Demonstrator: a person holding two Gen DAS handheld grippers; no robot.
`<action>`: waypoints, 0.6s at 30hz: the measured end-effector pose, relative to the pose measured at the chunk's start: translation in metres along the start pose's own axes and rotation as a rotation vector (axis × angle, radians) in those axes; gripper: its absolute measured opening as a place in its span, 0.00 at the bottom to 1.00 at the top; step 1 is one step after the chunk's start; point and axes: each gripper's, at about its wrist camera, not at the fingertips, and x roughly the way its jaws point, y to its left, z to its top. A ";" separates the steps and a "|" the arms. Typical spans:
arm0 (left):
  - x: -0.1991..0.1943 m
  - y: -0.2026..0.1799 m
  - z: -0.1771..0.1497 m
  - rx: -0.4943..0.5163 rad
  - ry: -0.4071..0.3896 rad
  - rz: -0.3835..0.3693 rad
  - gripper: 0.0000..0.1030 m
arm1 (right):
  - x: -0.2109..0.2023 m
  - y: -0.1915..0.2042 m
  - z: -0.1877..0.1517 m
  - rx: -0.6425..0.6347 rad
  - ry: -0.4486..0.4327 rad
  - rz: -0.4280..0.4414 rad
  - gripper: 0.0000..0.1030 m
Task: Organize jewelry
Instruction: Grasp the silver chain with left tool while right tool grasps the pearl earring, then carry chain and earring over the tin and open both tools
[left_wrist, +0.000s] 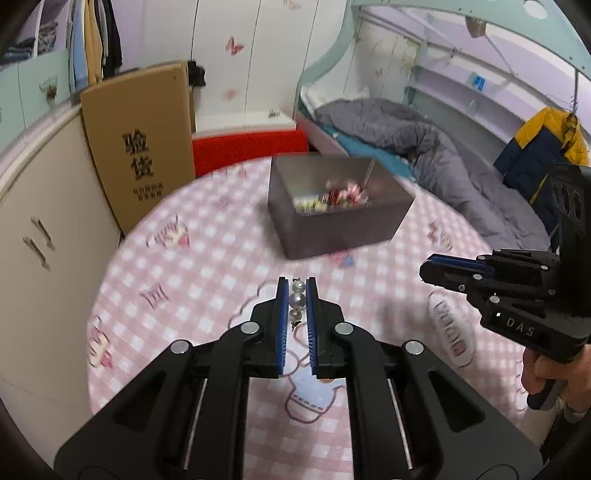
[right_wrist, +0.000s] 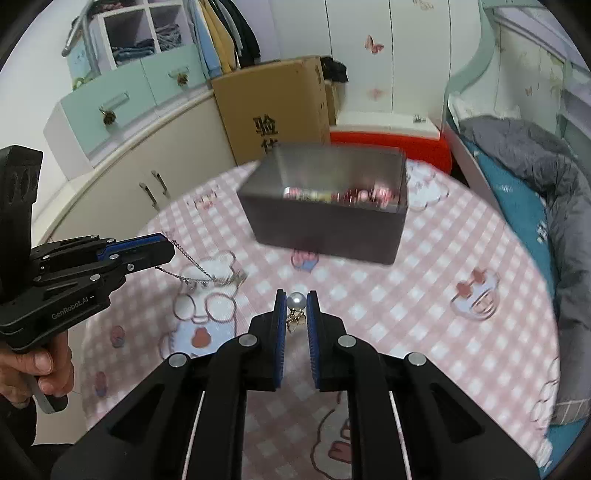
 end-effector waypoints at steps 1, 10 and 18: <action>-0.009 -0.002 0.006 0.006 -0.019 -0.005 0.09 | -0.007 0.000 0.004 0.002 -0.016 0.009 0.09; -0.070 -0.018 0.078 0.064 -0.211 -0.056 0.09 | -0.066 -0.002 0.075 -0.023 -0.186 0.031 0.09; -0.083 -0.029 0.143 0.069 -0.298 -0.134 0.09 | -0.070 -0.016 0.131 0.018 -0.204 0.065 0.09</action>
